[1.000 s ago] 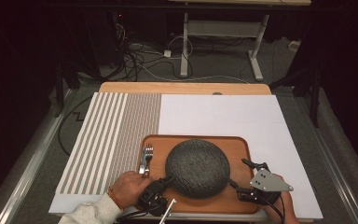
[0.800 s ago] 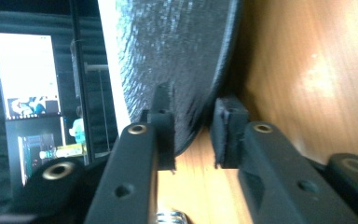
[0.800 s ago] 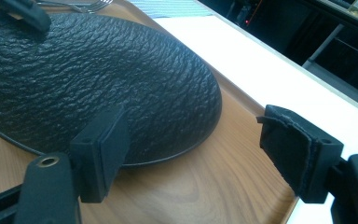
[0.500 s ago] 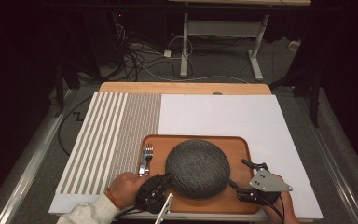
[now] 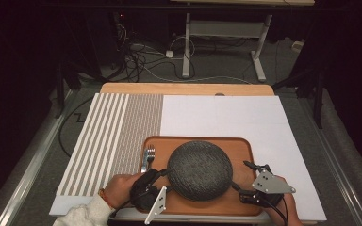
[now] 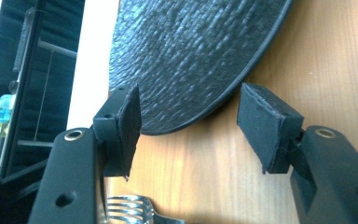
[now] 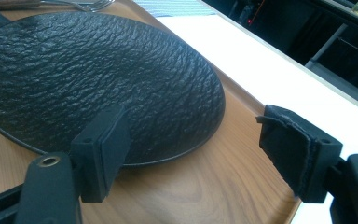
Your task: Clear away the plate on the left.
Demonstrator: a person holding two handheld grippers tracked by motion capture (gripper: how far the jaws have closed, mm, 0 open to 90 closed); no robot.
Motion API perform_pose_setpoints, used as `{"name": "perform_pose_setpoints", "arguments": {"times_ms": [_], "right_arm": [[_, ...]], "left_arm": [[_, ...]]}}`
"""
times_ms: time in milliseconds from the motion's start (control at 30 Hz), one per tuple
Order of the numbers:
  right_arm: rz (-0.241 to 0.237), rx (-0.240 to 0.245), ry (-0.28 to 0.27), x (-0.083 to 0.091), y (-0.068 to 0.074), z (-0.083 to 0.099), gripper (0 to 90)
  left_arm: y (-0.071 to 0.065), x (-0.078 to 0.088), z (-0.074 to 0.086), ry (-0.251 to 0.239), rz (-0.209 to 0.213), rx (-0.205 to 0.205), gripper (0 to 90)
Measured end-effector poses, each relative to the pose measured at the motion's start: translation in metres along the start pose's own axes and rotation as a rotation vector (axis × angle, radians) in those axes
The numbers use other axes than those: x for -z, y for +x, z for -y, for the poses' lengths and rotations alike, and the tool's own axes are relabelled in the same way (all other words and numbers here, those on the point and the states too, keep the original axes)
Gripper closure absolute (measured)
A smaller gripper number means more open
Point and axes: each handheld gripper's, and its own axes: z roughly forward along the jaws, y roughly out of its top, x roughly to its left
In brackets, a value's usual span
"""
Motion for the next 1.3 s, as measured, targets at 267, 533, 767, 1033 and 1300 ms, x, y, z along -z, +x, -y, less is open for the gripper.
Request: {"name": "perform_pose_setpoints", "arguments": {"times_ms": [267, 533, 767, 1033, 1300], "right_arm": [[0.001, 0.001, -0.001, 0.000, 0.001, -0.001, 24.9], [-0.005, 0.006, -0.003, 0.000, 0.002, -0.001, 24.9], [-0.012, 0.008, -0.003, -0.001, 0.003, -0.001, 24.8], [-0.019, 0.014, 0.000, -0.003, 0.005, -0.002, 24.9], [-0.017, 0.016, 0.004, -0.003, 0.006, -0.002, 24.8]], "left_arm": [[0.012, 0.006, 0.003, -0.078, -0.015, 0.148, 30.4], [0.020, -0.005, 0.005, -0.075, -0.007, 0.287, 27.0], [0.028, -0.012, 0.006, -0.098, 0.036, 0.404, 26.4], [0.033, -0.021, 0.002, -0.095, 0.052, 0.438, 26.3], [0.044, -0.016, 0.003, -0.116, 0.033, 0.482, 24.9]]}}
